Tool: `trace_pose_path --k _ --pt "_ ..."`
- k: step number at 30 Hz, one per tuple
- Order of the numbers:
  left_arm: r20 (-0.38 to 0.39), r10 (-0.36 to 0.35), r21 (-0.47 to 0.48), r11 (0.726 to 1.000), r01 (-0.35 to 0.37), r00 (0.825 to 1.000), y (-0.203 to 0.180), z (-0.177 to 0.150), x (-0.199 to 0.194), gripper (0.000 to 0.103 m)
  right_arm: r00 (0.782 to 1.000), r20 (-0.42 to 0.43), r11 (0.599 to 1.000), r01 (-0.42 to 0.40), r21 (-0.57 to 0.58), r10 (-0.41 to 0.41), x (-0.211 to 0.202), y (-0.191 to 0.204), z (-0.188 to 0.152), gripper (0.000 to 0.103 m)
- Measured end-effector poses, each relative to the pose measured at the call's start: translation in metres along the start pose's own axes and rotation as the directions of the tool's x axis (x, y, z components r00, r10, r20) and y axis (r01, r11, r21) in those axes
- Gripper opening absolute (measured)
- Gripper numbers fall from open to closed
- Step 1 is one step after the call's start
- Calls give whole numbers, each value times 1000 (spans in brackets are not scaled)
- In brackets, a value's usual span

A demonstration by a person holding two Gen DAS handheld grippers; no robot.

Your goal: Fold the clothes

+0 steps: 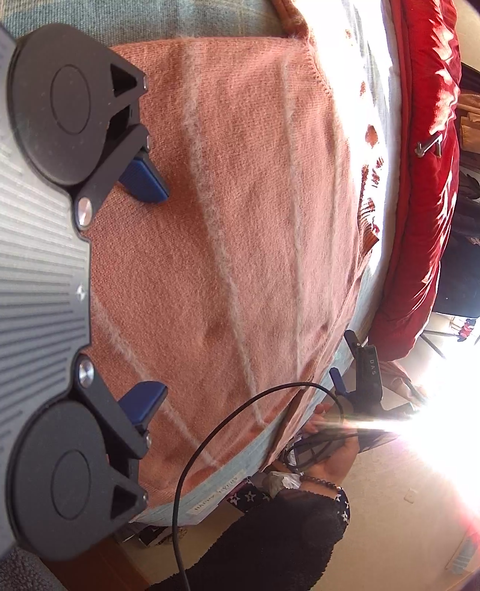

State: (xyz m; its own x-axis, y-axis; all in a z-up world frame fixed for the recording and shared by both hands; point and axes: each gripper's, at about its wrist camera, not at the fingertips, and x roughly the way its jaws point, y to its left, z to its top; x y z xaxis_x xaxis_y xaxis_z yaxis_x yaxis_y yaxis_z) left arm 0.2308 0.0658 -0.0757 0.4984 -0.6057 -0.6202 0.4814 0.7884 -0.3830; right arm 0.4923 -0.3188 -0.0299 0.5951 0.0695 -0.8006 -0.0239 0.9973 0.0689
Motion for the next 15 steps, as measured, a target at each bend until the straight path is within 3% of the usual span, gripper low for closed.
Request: trace_pose_path --k 4,8,13,15 --pt "3 12 19 1000 -12 1000 -1 -1 1 102 1000 -20 996 14 88 -12 27 -26 -7 103" --pt "8 17 30 999 -17 1000 -1 -2 2 102 998 49 993 40 110 -45 37 -48 -7 103" --pt "13 16 33 999 -16 1000 -2 -3 2 102 993 120 973 -8 230 -20 -1 -87 -3 103" --pt "15 14 30 999 -15 1000 -2 -3 3 102 992 113 951 -89 295 57 -18 -106 -8 103"
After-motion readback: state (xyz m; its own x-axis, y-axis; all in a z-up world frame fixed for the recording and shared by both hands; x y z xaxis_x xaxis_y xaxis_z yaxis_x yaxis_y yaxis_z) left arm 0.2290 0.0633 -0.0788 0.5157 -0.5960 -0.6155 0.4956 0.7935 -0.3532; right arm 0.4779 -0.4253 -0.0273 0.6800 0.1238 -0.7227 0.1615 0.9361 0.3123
